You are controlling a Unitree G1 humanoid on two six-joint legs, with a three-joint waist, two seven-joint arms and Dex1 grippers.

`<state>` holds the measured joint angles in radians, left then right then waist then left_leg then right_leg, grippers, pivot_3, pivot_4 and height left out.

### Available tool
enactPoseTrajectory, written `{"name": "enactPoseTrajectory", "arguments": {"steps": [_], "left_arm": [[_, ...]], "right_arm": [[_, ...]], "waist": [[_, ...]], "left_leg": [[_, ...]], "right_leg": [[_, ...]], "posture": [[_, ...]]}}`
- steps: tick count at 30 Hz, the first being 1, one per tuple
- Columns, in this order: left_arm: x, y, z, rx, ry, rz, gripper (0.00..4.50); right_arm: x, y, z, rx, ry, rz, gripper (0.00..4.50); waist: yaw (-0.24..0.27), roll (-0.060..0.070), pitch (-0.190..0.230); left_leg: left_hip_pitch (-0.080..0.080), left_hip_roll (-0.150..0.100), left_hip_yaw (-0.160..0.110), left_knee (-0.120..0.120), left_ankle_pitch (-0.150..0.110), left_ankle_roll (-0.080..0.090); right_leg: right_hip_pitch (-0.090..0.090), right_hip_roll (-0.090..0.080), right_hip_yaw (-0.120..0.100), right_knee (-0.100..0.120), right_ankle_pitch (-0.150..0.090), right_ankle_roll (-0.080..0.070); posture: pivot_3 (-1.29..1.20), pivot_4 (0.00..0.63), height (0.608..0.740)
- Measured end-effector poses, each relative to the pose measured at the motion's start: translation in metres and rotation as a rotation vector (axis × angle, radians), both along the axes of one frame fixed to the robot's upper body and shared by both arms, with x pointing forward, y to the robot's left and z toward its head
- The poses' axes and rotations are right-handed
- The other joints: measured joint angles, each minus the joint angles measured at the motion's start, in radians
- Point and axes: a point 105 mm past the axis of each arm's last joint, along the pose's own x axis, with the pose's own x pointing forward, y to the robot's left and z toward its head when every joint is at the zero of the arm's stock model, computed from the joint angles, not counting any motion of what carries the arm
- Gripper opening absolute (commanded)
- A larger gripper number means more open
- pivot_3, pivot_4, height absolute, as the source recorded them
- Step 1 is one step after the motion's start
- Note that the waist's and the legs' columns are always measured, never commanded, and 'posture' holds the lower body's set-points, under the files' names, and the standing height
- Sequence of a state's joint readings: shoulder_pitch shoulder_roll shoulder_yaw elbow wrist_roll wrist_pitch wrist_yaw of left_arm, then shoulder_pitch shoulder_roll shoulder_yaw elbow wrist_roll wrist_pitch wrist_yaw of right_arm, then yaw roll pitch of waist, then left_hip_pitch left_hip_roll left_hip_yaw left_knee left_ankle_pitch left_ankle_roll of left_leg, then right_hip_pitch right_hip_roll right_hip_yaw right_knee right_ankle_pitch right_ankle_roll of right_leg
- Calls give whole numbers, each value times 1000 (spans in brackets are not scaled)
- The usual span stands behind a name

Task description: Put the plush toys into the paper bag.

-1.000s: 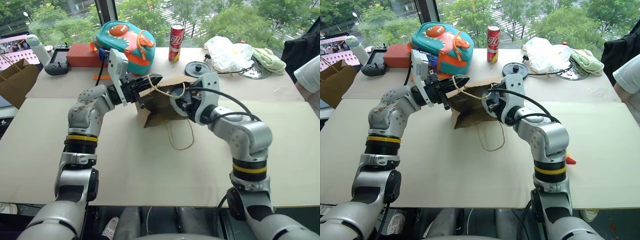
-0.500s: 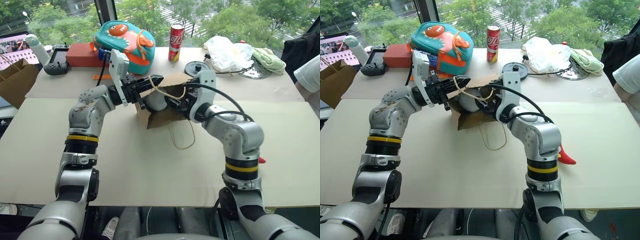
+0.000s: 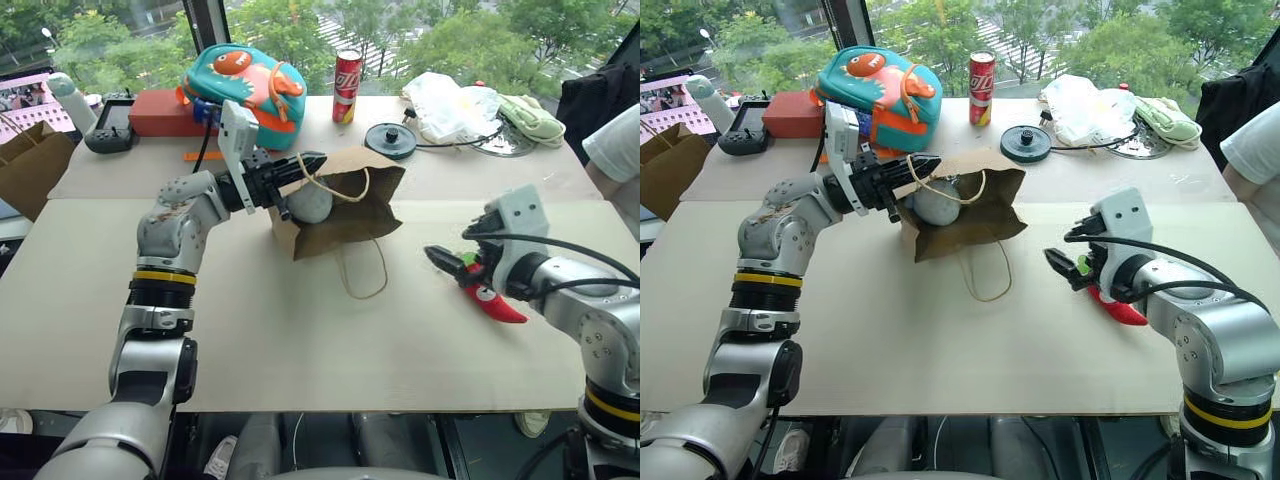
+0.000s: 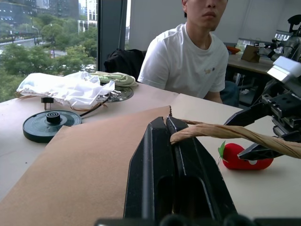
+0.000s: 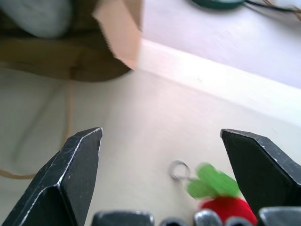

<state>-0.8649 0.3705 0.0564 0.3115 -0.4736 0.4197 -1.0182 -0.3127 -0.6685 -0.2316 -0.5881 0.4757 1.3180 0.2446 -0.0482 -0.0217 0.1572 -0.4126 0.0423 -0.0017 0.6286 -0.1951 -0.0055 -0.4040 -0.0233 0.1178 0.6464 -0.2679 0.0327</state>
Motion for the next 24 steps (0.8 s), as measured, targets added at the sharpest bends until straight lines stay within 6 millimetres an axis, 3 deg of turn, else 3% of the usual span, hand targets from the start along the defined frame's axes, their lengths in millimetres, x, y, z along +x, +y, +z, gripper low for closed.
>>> {"name": "enactPoseTrajectory", "arguments": {"steps": [9, 12, 19, 24], "left_arm": [[0, 1, 0, 1, 0, 2, 0], [0, 1, 0, 1, 0, 2, 0], [0, 1, 0, 2, -1, -1, 0], [0, 1, 0, 2, 1, -1, 0]], "right_arm": [[-10, -32, -46, -83, 155, -160, 4467], [-13, -34, -52, -89, 172, -168, 3723], [-11, -33, -49, -91, 150, -157, 1305], [-11, -23, -39, -88, 120, -96, 1305]], "waist": [[6, 0, 0], [6, 0, 0], [5, 0, 0], [5, 0, 0]], "left_leg": [[-3, -1, 0, 0, 0, 0], [-3, -2, 0, 0, 0, 0], [-2, -2, 0, 0, 0, 0], [-2, -2, 0, 0, 0, 0]], "right_leg": [[-1, -1, 2, -2, 0, 0], [0, -1, 2, -1, 0, 0], [0, -1, 2, -1, 0, 0], [0, -1, 2, -1, 0, 0]], "posture": [[0, 150, 733], [0, 150, 733], [0, 150, 733], [0, 150, 733]]}}
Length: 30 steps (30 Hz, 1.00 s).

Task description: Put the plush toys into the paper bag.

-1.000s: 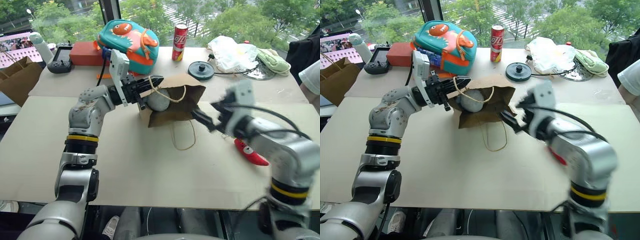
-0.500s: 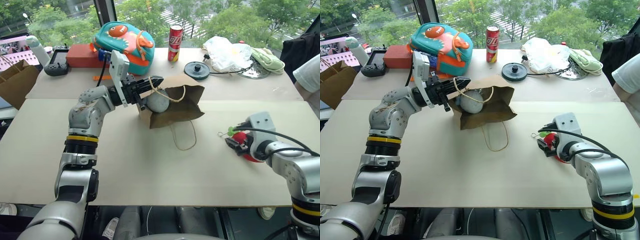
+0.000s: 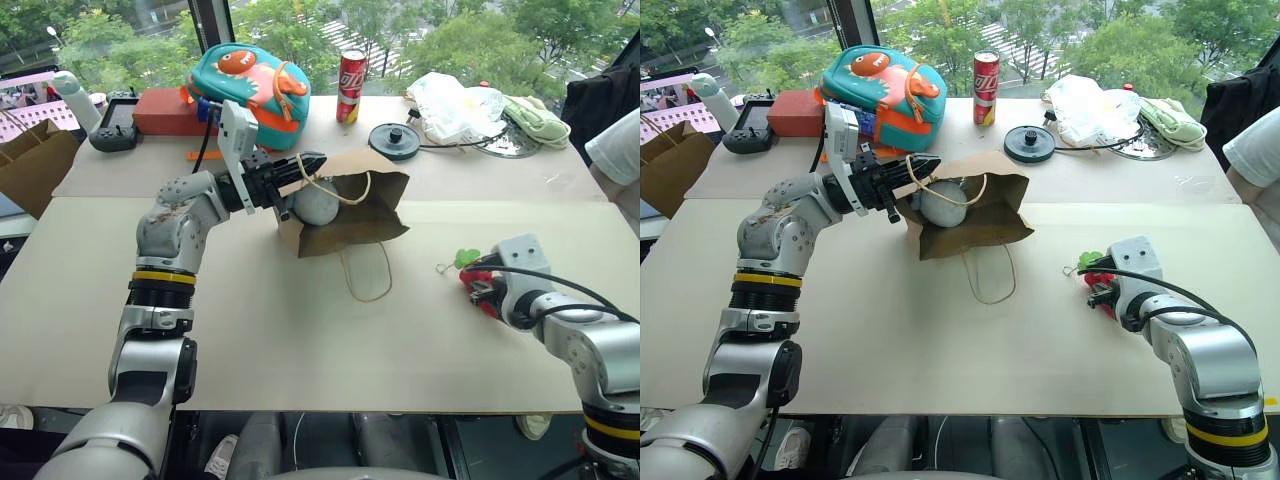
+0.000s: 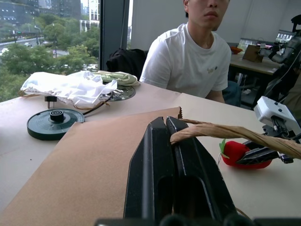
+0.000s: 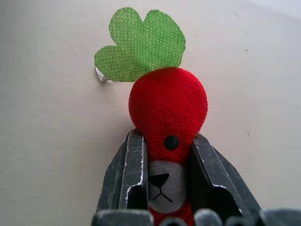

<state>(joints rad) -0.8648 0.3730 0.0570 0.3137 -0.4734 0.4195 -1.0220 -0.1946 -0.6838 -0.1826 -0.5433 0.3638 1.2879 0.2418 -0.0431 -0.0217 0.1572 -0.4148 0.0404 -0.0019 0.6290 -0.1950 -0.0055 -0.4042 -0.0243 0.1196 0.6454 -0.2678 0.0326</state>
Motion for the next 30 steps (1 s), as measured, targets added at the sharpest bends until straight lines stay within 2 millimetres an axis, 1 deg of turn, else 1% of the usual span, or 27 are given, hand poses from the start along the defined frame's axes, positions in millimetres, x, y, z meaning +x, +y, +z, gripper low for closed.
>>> {"name": "enactPoseTrajectory", "arguments": {"steps": [1, 3, 5, 6, 7, 9, 12, 14, 15, 18, 21, 25, 28, 29, 30], "left_arm": [[0, 0, 0, 0, 1, 1, 0], [0, 0, 0, 0, 3, 1, 0], [0, 0, -1, 0, 4, 0, 0], [0, 0, -1, 0, 4, 0, 0], [0, 0, -1, -1, 4, 0, 0], [1, 1, 0, 0, 4, 2, 0], [1, 0, -1, -1, 4, 2, 0], [1, 1, 0, -1, 4, 3, 0], [1, 1, 0, 0, 5, 5, 0], [1, -2, 0, -1, 3, -4, 0], [0, -4, 0, -1, 4, -11, 0], [0, -5, -1, 0, 4, -14, 0], [-1, -5, -1, 0, 4, -17, 0], [-1, -5, -1, 1, 4, -18, 0], [-1, -6, -1, 1, 4, -19, 0]], "right_arm": [[2, 7, 6, 24, -20, 29, 1305], [6, 24, 24, 82, -90, 102, 1305], [7, 48, 47, 142, -174, 207, 1305], [5, 63, 57, 173, -208, 279, 1305], [3, 71, 62, 186, -225, 320, 1305], [-3, 95, 69, 226, -245, 424, 1305], [-8, 121, 72, 241, -246, 538, 1305], [-9, 133, 69, 225, -230, 582, 1305], [-7, 138, 67, 212, -221, 592, 1305], [10, 155, 61, 162, -201, 598, 1305], [32, 165, 58, 121, -202, 568, 1305], [59, 175, 67, 52, -259, 539, 1305], [72, 182, 72, 24, -299, 536, 1305], [75, 185, 74, 29, -308, 538, 1838], [78, 188, 74, 25, -316, 542, 2063]], "waist": [[-2, 0, 0], [-4, 0, 0], [-3, 0, 0], [-2, 0, 0], [-1, 0, 0], [0, 0, 0], [2, 0, 0], [3, 0, 0], [1, 0, 0], [-4, 0, 0], [-5, 0, 0], [-3, 0, 0], [-1, 0, 0], [0, 0, 0], [0, 0, 0]], "left_leg": [[0, 0, 0, 0, 0, 0], [0, 0, 0, 0, 0, 0], [1, 1, -1, 0, 0, 0], [0, 1, -1, 0, 0, 0], [0, 1, -1, 0, 0, 0], [-1, 0, -1, 0, 0, 0], [-1, 0, -1, 0, 0, 0], [-1, 0, -1, 0, 0, 0], [-1, 0, -1, 1, 0, 0], [0, 0, -1, 1, 0, 0], [0, 0, -1, 1, 0, 0], [0, 0, -1, 1, 0, 0], [-1, 0, -1, 0, 0, 0], [-1, 0, -1, 0, 0, 0], [-1, 0, -1, 0, 0, 0]], "right_leg": [[0, 0, 0, 0, 0, 0], [0, 0, 0, 1, 0, 0], [0, 1, 0, 1, 0, 0], [0, 1, 0, 1, 0, 0], [0, 1, 0, 1, 0, 0], [0, 1, 0, 0, 0, 0], [0, 0, 0, 0, 0, 0], [0, 0, 0, 0, 0, 0], [0, 0, 0, 0, 0, 0], [0, 0, 0, 1, 0, 0], [-1, 0, 0, 2, 0, 0], [-1, 0, 0, 2, 0, 0], [-1, 0, -1, 2, 0, -1], [-1, 0, -1, 2, 0, -1], [-1, 0, -1, 2, 0, -1]], "posture": [[0, 150, 733], [0, 150, 733], [0, 150, 733], [0, 150, 733], [0, 150, 733], [0, 150, 733], [0, 150, 733], [0, 150, 733], [0, 150, 733], [0, 150, 733], [0, 150, 733], [0, 150, 733], [0, 150, 733], [0, 150, 733], [0, 150, 733]]}}
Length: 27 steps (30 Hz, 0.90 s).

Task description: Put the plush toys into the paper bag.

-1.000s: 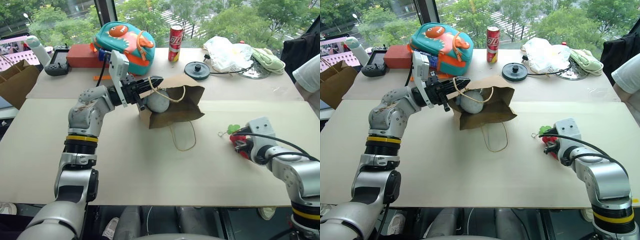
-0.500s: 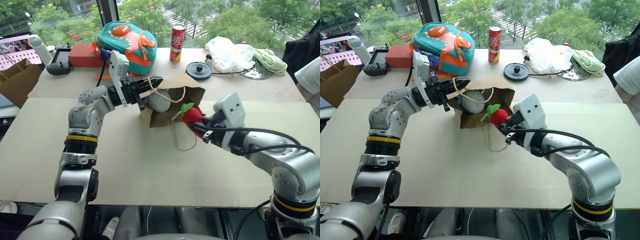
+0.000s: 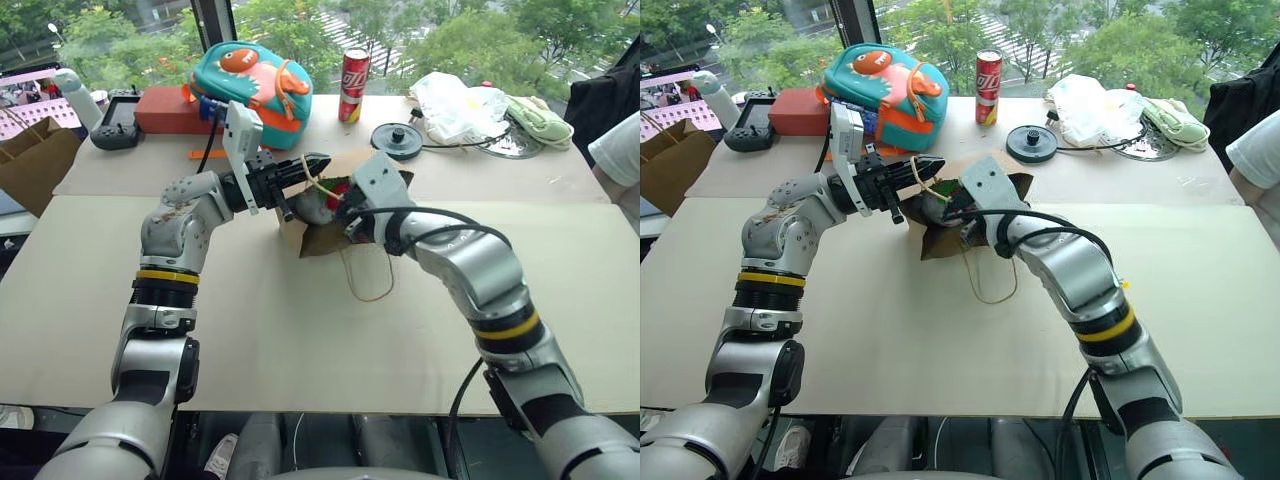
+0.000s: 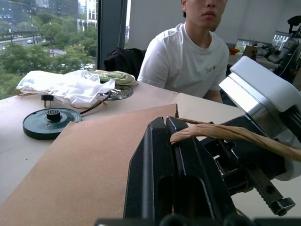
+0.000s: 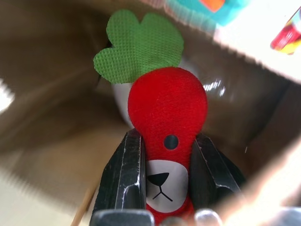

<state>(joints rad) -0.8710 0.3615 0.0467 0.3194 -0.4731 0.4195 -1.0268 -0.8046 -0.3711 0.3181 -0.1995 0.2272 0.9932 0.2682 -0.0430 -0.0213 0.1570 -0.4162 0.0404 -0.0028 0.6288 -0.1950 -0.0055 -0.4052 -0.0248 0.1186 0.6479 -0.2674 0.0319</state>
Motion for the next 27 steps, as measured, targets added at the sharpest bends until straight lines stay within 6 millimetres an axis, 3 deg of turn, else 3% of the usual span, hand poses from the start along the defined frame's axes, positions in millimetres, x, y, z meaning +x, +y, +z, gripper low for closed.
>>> {"name": "enactPoseTrajectory", "arguments": {"steps": [7, 13, 27], "left_arm": [[0, -1, 0, 1, 0, -5, 0], [-1, -1, 0, 1, 0, -8, 0], [0, -2, 1, 0, 1, -13, 0]], "right_arm": [[7, 7, -5, 1, -5, -4, 4378], [5, 2, 0, 16, -13, -15, 4378], [-18, -54, 10, 23, -6, -115, 4378]], "waist": [[-1, 0, 0], [-1, 0, 0], [-1, 0, 0]], "left_leg": [[0, 0, 0, 0, 0, 0], [0, 0, 0, 0, 0, 0], [0, 0, -1, 0, 0, 0]], "right_leg": [[0, 0, -1, 0, 0, 0], [0, 0, -1, 0, 0, 0], [0, 0, -1, 0, 0, 0]], "posture": [[0, 150, 733], [0, 150, 733], [0, 150, 733]]}}
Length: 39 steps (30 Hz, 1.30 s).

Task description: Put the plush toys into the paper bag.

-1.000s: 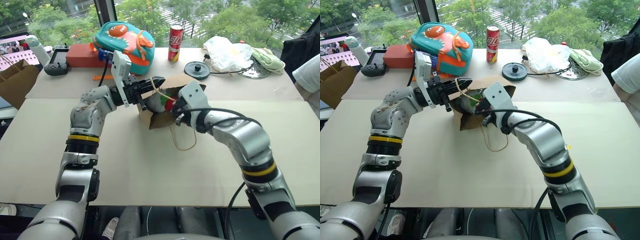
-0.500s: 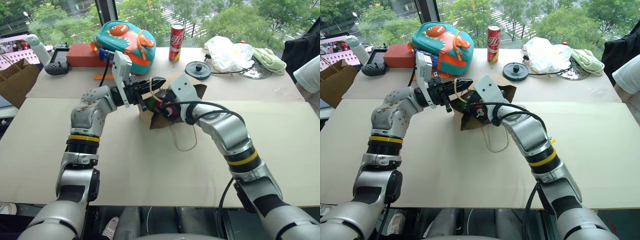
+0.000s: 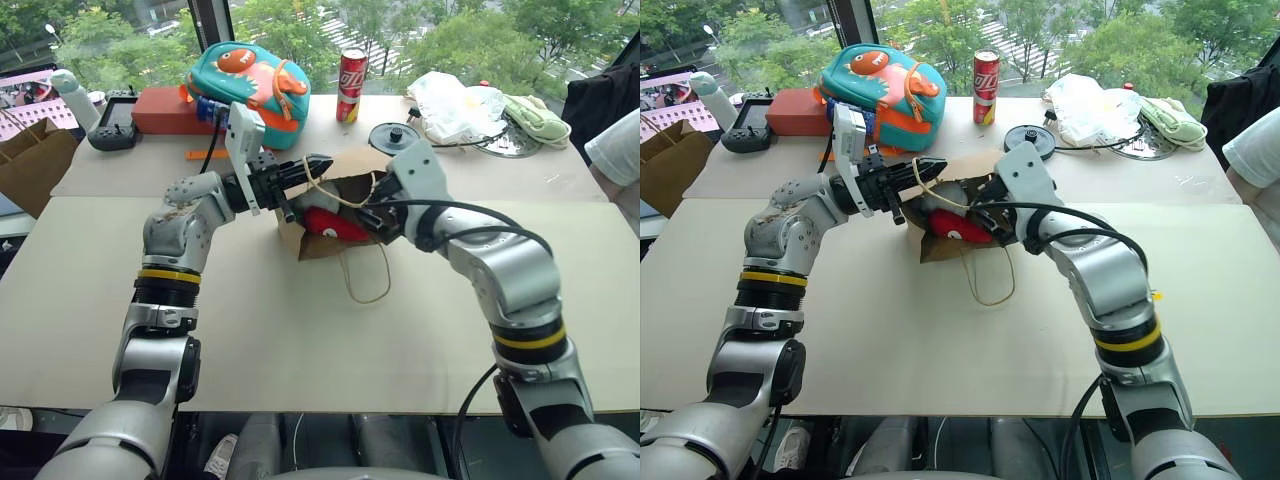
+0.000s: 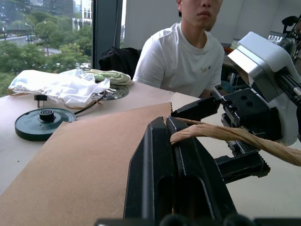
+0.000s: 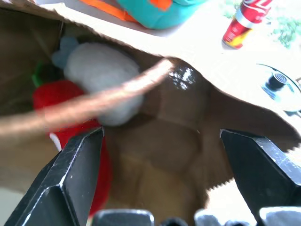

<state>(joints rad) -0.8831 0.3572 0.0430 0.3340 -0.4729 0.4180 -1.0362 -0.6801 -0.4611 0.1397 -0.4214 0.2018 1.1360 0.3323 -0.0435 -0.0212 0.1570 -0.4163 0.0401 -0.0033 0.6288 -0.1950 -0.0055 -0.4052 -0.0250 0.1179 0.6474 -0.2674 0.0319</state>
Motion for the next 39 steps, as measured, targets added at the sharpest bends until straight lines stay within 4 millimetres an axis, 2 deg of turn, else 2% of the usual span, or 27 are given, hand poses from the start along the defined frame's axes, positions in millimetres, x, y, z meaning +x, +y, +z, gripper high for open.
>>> {"name": "enactPoseTrajectory", "arguments": {"steps": [4, 11, 15, 19, 22, 29, 32, 39], "left_arm": [[1, 0, 0, 0, 3, 2, 0], [1, 0, 0, 0, 4, 1, 0], [1, 0, 0, 1, 4, 2, 0], [1, 0, 0, 1, 4, 2, 0], [1, 0, 0, 1, 4, 2, 0], [1, 1, 0, 2, 4, 2, 0], [1, 1, 0, 2, 4, 3, 0], [1, 1, 0, 2, 4, 3, 0]], "right_arm": [[-19, -2, -16, -3, 73, 42, 4378], [-43, 6, -15, 90, 116, 69, 4378], [-55, 18, -20, 189, 171, 94, 4378], [-66, 31, -41, 216, 260, 105, 4378], [-66, 35, -53, 194, 297, 96, 4378], [-53, 32, -83, 132, 351, -2, 4378], [-48, 33, -84, 135, 340, -10, 3716], [-44, 41, -86, 147, 323, -2, 1251]], "waist": [[-1, 0, 0], [-1, 0, 0], [-1, 0, 0], [-1, 0, 0], [-2, 0, 0], [-3, 0, 0], [-2, 0, 0], [-2, 0, 0]], "left_leg": [[0, 0, 0, 0, 0, 0], [0, 0, 0, 1, 0, 0], [0, 0, -1, 1, 0, 0], [0, 0, -1, 1, 0, 0], [0, 0, -1, 1, 0, 0], [1, 0, -1, 1, 0, 0], [1, 0, -1, 1, 0, 0], [1, 0, -1, 1, 0, 0]], "right_leg": [[0, 0, 0, 0, 0, 0], [0, 0, 0, 0, 0, 0], [0, 0, 0, 0, 0, 0], [0, 0, 0, 0, 0, 0], [0, 0, 0, 0, 0, 0], [0, 0, 0, 0, 0, 0], [0, 0, 0, 0, 0, 0], [0, 0, 0, 0, 0, 0]], "posture": [[0, 150, 733], [0, 150, 733], [0, 150, 733], [0, 150, 733], [0, 150, 733], [0, 150, 733], [0, 150, 733], [0, 150, 733]]}}
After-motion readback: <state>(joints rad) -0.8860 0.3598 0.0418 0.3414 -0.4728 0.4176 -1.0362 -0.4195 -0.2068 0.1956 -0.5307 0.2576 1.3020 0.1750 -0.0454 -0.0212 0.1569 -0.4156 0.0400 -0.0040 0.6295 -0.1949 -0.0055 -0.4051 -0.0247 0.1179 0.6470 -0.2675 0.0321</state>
